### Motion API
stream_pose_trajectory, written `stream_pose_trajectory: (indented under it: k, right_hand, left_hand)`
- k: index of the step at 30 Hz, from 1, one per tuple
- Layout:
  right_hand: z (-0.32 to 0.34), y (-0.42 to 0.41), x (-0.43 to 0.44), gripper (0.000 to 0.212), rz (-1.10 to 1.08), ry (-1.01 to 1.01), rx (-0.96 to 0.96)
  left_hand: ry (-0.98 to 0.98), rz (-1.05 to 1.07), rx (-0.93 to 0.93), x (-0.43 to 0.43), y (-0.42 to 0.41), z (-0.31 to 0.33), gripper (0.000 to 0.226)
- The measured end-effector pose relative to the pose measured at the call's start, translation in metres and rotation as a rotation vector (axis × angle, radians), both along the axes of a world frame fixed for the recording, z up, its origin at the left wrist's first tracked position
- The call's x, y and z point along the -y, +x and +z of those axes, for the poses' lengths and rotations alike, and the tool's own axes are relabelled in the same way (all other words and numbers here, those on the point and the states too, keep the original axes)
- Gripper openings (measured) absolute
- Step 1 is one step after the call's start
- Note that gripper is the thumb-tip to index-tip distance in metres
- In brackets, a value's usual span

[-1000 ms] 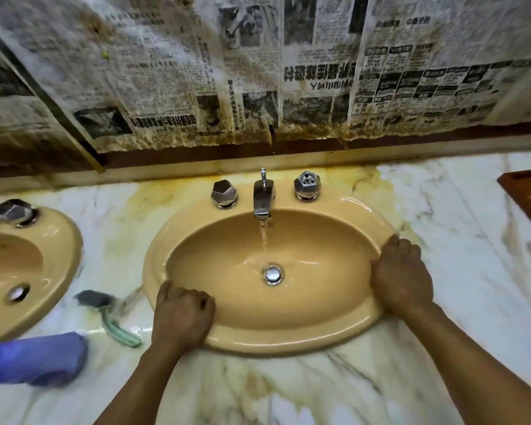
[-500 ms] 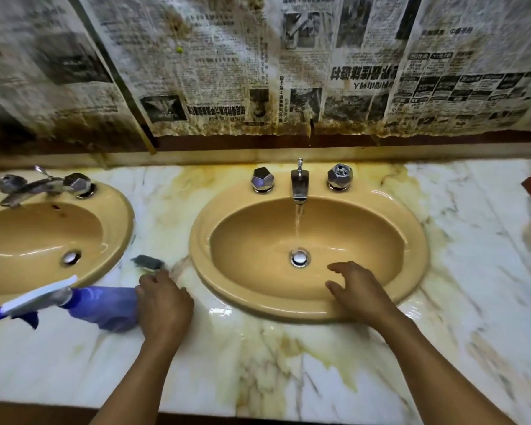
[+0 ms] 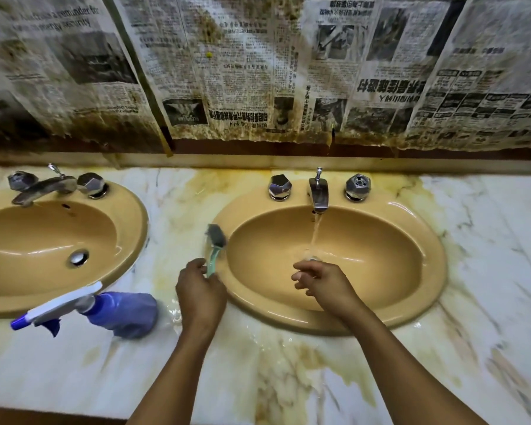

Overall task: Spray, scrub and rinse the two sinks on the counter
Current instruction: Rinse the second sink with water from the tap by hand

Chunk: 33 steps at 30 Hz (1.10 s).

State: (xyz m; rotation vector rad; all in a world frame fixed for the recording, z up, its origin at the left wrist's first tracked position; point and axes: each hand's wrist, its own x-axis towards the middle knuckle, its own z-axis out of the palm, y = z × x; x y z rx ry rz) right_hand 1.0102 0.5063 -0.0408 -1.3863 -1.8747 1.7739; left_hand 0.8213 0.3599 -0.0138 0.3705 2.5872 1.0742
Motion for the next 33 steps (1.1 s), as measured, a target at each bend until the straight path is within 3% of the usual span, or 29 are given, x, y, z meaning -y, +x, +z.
stream_pose_trajectory:
  k: [6,10,15,20,26,33]
  right_hand:
    - [0.006,-0.023,-0.038,0.015,-0.344,-0.458,-0.296]
    - [-0.01,-0.019,-0.079,0.027,-0.479,-0.693,-0.422]
    - [-0.025,-0.026,-0.114,0.021,-0.538,-0.644,-0.476]
    - [-0.038,-0.033,-0.124,0.027,-0.516,-0.674,-0.567]
    - [-0.053,-0.044,-0.12,0.015,-0.397,-0.63,-0.592]
    - [-0.064,-0.035,-0.129,0.024,-0.63,-0.781,-0.817]
  left_hand:
    - [0.143,-0.263,0.188,-0.058,0.029,-0.013,0.026]
    - [0.134,-0.397,0.197,-0.103,0.046,-0.034,0.025]
    - [0.128,-0.527,0.248,-0.147,0.054,-0.057,0.032]
    - [0.2,-0.512,0.501,-0.172,0.049,-0.081,0.024]
    - [0.24,-0.436,0.395,-0.182,0.037,-0.108,0.026]
    - [0.288,-0.508,0.365,-0.196,0.033,-0.116,0.024]
